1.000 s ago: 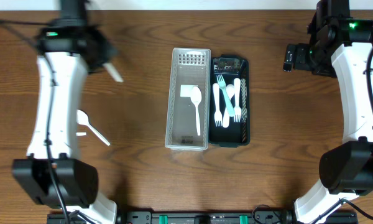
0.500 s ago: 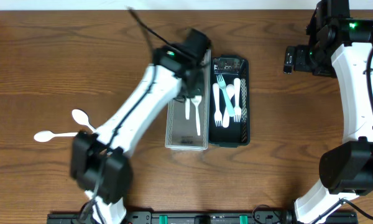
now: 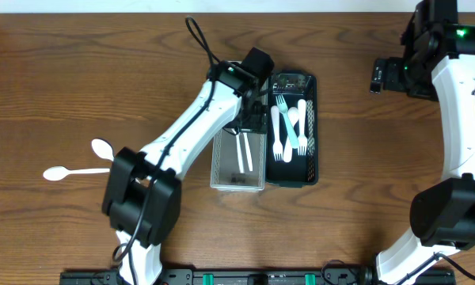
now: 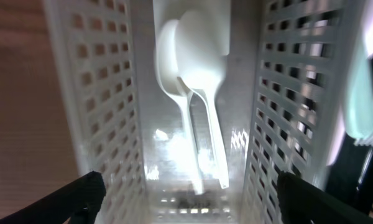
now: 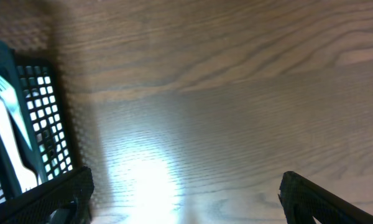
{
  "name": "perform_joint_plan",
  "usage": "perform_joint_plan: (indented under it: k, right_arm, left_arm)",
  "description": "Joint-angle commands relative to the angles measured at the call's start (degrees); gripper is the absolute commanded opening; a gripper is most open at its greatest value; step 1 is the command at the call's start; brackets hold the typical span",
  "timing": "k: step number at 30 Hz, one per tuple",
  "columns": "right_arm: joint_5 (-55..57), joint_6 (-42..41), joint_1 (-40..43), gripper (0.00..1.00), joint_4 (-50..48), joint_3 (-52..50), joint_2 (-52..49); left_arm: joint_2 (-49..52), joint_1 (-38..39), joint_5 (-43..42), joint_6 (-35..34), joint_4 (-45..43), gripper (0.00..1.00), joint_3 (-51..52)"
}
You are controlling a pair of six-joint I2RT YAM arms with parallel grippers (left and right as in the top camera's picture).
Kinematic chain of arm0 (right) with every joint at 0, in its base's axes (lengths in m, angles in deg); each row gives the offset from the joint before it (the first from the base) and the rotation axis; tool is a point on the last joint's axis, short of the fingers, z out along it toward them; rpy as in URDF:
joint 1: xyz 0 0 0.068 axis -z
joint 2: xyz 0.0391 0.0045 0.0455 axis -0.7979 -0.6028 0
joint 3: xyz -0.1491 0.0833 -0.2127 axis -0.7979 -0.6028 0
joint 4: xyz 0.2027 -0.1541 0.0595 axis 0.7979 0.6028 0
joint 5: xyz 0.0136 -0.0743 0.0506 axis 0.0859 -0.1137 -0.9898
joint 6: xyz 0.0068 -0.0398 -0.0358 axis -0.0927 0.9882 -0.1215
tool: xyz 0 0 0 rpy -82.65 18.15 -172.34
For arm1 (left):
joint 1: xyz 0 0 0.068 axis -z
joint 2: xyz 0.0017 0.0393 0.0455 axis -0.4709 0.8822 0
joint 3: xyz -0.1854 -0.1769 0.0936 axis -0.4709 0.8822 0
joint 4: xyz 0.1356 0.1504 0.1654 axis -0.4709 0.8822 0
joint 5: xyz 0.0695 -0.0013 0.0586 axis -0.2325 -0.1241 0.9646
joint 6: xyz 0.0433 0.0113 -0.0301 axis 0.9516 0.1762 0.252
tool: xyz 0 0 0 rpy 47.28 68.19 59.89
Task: Pack container
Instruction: 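Carry the spoon into the white basket beside the first spoon, then open left gripper and move to the third white spoon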
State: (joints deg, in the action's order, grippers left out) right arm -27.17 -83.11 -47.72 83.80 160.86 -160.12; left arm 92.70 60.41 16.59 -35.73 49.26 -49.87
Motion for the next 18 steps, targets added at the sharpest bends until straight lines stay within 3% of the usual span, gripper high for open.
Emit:
perform_joint_plan:
  k: [1,8,15,18]
  right_arm:
    - [-0.28,0.33,2.19,0.99,0.15,-0.24,-0.33]
    - [-0.24,1.05,4.63,0.99,-0.13,-0.24,-0.33]
    - [-0.22,2.08,5.29,0.99,-0.04,-0.24,-0.33]
    - [-0.22,2.05,5.29,0.99,0.04,-0.24,-0.33]
  left_arm:
    - [-6.56,-1.29,5.88,-0.66,0.57,0.93,-2.27]
    - [-16.65,-11.43,13.18,-11.04,4.83,0.96,-2.12]
    - [-20.79,-30.82,13.05,-18.36,6.86,0.98,1.90]
    - [-20.48,-39.01,12.92,-26.27,6.64,0.98,5.97]
